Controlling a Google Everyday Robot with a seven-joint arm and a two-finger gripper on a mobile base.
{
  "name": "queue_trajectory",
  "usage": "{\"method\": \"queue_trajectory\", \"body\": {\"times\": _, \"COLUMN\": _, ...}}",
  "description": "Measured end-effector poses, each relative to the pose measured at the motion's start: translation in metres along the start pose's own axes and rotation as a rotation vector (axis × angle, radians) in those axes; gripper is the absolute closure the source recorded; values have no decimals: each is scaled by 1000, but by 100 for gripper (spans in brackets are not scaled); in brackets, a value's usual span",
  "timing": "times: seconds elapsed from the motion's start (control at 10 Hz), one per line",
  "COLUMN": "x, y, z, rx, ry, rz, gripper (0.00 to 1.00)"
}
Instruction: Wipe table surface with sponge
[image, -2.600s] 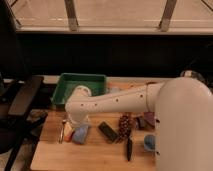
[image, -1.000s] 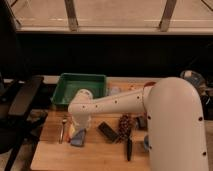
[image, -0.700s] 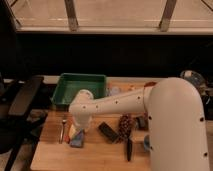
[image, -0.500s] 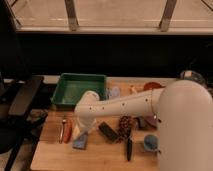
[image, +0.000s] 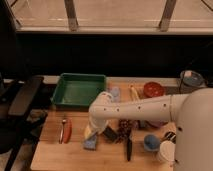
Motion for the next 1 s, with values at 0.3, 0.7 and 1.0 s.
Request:
{"method": "queue_trajectory", "body": {"times": 0.3, "x": -34, "y": 18, "z": -7, "rx": 28, "ry": -20, "rz": -63, "gripper": 100}}
{"method": "queue_trajectory", "body": {"times": 0.7, "x": -47, "y": 64, "z": -17, "rx": -13, "ry": -49, "rz": -168, "gripper": 100}}
{"method": "queue_trajectory", "body": {"times": 1.0, "x": -3, "y": 71, "z": -22, "rx": -47, "ry": -32, "rz": -157, "gripper": 100}}
